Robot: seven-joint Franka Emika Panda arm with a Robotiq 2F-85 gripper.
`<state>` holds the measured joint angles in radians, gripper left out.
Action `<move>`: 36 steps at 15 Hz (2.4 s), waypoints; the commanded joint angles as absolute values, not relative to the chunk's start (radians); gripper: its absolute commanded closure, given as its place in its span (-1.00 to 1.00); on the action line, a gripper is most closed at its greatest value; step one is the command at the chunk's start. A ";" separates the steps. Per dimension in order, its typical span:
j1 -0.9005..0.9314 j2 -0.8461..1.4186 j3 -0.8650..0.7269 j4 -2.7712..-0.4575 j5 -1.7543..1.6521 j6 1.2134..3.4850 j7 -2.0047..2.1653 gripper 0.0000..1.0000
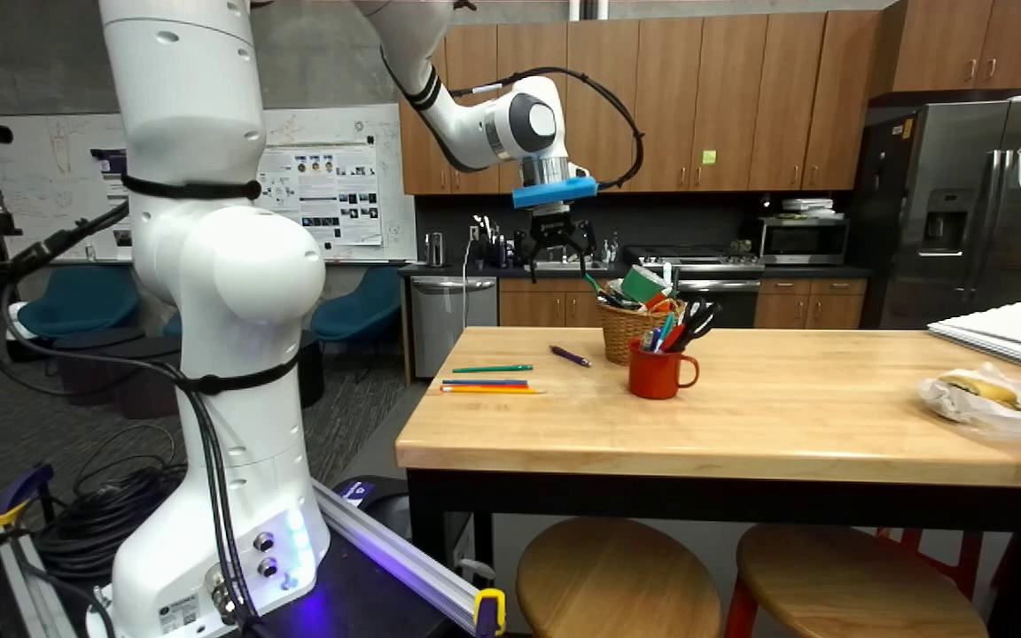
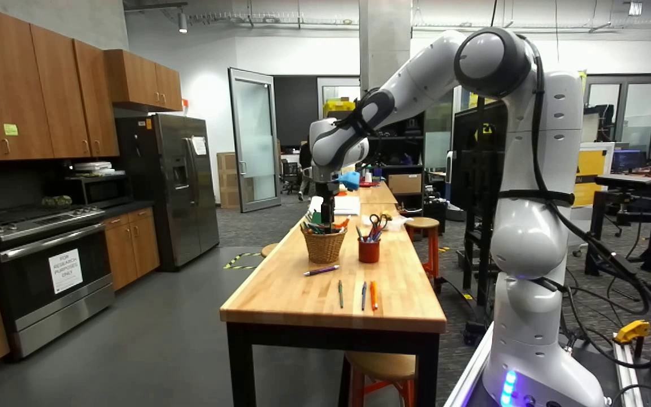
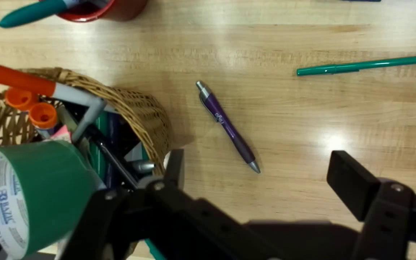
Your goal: Move the purple pen to the left.
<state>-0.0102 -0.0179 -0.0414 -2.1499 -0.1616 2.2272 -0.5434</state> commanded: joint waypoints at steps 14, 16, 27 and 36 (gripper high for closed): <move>0.019 0.070 0.040 -2.154 -0.247 2.325 -0.721 -1.00; 0.017 0.072 0.042 -2.167 -0.246 2.338 -0.779 -1.00; 0.011 0.098 0.037 -2.179 -0.253 2.404 -0.954 -1.00; -0.018 0.128 0.020 -2.194 -0.249 2.459 -1.017 -1.00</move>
